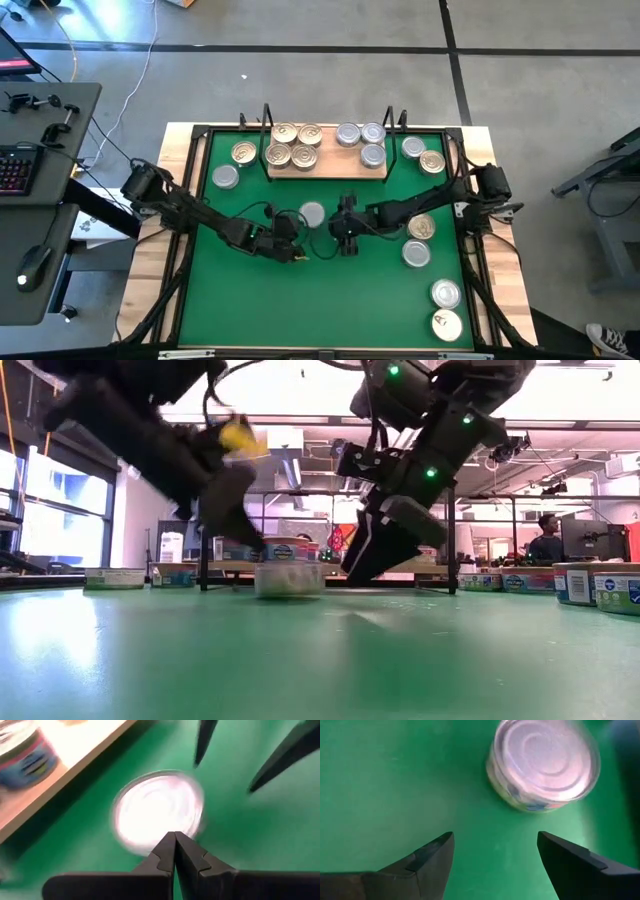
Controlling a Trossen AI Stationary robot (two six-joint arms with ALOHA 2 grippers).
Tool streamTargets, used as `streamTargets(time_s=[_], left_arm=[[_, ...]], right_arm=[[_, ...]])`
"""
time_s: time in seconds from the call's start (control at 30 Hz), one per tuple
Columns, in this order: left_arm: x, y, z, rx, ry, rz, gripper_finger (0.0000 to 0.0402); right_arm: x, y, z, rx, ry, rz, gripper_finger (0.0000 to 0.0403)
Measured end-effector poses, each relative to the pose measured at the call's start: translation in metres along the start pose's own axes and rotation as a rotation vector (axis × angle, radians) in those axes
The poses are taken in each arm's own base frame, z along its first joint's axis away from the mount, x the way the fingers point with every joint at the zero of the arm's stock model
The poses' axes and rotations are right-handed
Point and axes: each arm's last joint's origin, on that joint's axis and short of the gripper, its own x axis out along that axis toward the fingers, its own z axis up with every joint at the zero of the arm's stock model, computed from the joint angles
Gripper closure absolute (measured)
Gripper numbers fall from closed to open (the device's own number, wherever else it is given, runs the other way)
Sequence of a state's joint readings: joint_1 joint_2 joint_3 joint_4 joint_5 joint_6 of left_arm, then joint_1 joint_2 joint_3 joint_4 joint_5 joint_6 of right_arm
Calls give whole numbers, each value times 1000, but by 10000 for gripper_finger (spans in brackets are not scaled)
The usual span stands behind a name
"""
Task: Stack canned seafood by type on shelf
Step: Put the green white tuna can on the shelf
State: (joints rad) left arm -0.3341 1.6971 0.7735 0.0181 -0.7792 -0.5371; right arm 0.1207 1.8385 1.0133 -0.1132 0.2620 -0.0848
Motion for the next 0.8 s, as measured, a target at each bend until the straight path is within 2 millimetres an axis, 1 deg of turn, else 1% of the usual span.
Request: streamTargets(time_s=[0.07, 0.17, 0.27, 0.33, 0.43, 0.57, 0.7, 0.8], left_arm=[[0, 3, 9, 8, -11, -33, 401], [6, 12, 17, 22, -18, -16, 401], [23, 27, 21, 23, 35, -19, 401], [36, 35, 17, 31, 77, -46, 401], [48, 41, 14, 23, 131, -105, 401], [50, 39, 14, 9, 151, -187, 401], [40, 24, 11, 35, 164, -300, 401], [31, 13, 11, 41, 150, -329, 401]], right_arm=[[0, 6, -2, 28, -5, 17, 124], [-1, 18, -9, 65, -18, 36, 124], [-1, 33, -17, 119, -59, 63, 124], [-2, 43, -21, 151, -104, 84, 124], [-6, 57, -27, 187, -157, 88, 124], [-12, 74, -29, 226, -197, 59, 124], [-20, 89, -29, 219, -232, 40, 124], [-23, 96, -29, 190, -248, 33, 124]])
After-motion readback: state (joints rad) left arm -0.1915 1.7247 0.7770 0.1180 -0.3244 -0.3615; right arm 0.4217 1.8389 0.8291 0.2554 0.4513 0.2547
